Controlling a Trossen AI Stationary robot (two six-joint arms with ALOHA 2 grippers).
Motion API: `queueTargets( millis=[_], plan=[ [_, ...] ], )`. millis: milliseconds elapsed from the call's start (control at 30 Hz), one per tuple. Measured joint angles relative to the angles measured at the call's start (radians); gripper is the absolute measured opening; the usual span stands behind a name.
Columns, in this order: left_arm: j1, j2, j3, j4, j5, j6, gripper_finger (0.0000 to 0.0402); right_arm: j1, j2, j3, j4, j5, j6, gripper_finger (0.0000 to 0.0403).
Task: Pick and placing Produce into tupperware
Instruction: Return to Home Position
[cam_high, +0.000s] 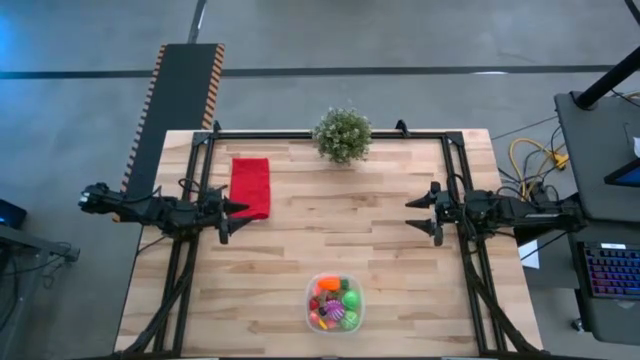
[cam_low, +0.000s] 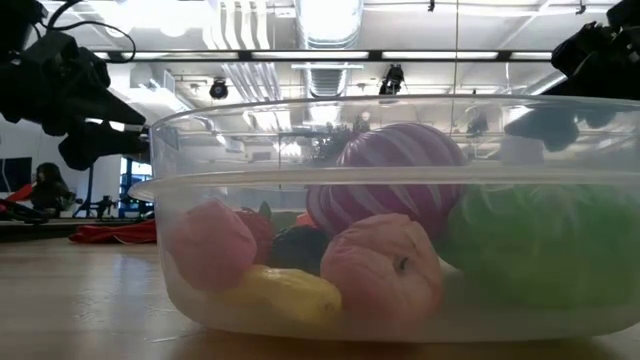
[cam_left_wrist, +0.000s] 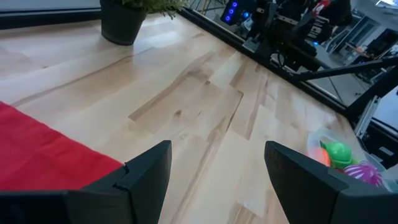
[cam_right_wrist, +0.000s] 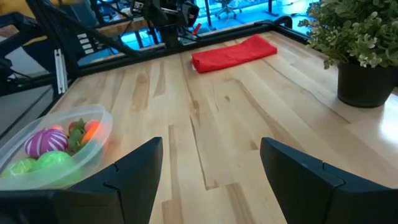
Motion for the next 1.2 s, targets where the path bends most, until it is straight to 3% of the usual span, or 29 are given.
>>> queueTargets(
  millis=[1200],
  plan=[
    [0.000, 0.037, 0.000, 0.001, 0.000, 0.000, 0.0244, 0.000, 0.000, 0.001, 0.000, 0.000, 0.000, 0.0263]
  ],
)
